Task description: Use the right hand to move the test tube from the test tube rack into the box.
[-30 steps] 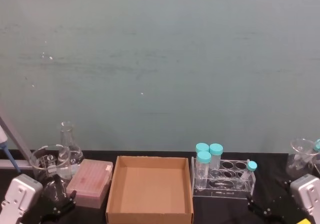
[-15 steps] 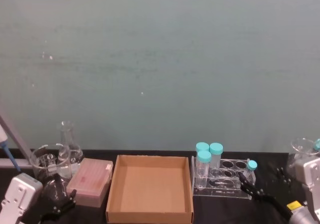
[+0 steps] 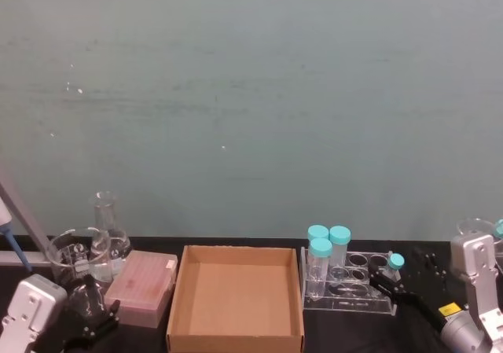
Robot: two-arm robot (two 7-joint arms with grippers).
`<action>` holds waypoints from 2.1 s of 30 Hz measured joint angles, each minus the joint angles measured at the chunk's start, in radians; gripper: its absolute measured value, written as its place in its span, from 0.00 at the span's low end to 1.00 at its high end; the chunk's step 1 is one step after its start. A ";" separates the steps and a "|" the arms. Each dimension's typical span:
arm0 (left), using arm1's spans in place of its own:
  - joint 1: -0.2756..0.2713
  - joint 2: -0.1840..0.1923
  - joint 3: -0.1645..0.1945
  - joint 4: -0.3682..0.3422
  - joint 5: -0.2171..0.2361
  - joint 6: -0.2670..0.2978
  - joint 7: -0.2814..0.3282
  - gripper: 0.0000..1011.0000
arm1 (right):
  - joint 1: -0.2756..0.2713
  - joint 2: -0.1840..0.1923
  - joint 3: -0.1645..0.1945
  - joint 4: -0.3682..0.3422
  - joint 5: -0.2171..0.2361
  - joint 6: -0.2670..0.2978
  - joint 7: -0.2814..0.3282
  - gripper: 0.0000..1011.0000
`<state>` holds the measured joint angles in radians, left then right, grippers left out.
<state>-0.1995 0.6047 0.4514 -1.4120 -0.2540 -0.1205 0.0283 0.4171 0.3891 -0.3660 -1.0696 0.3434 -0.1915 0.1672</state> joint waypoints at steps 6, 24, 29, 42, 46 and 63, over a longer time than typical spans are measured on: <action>0.000 0.000 0.000 0.000 0.000 0.000 0.000 0.99 | 0.011 -0.018 0.011 0.027 -0.011 0.008 0.000 0.99; 0.000 0.000 0.000 0.000 0.000 0.000 0.000 0.99 | 0.012 -0.019 0.011 0.028 -0.011 0.009 0.003 0.87; 0.000 0.000 0.000 0.000 0.000 0.000 0.000 0.99 | 0.012 -0.018 0.011 0.027 -0.010 0.009 0.003 0.72; 0.000 0.000 0.000 0.000 0.000 0.000 0.000 0.99 | 0.012 -0.018 0.010 0.026 -0.009 0.009 0.003 0.32; 0.000 0.000 0.000 0.000 0.000 0.000 0.000 0.99 | 0.012 -0.018 0.010 0.026 -0.009 0.009 0.003 0.25; 0.000 0.000 0.000 0.000 0.000 0.000 0.000 0.99 | 0.010 -0.032 0.042 -0.006 -0.051 -0.008 0.007 0.25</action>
<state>-0.1995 0.6047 0.4514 -1.4120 -0.2539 -0.1205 0.0283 0.4266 0.3568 -0.3242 -1.0757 0.2925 -0.1993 0.1739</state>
